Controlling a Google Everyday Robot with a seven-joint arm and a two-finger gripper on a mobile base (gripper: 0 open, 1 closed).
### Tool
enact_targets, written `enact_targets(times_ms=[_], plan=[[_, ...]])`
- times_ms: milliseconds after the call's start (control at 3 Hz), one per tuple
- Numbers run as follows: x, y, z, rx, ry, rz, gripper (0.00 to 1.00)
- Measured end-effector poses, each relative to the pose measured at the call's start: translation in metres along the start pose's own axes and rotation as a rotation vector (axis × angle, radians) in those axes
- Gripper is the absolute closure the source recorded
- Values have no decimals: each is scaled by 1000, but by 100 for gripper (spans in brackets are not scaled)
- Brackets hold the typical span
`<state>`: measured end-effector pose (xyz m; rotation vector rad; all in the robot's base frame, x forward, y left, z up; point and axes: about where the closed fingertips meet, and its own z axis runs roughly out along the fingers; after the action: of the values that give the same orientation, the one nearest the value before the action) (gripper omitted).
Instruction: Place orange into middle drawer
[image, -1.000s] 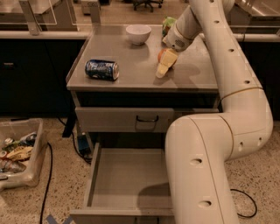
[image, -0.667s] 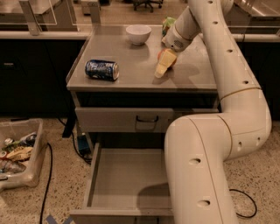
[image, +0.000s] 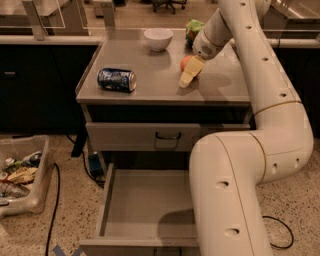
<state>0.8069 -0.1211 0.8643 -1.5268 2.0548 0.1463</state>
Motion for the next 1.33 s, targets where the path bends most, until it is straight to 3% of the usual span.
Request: enact_targets(times_ms=[1000, 1333], plan=[[5, -2, 17, -1, 23, 41, 0], [5, -2, 17, -1, 23, 41, 19]])
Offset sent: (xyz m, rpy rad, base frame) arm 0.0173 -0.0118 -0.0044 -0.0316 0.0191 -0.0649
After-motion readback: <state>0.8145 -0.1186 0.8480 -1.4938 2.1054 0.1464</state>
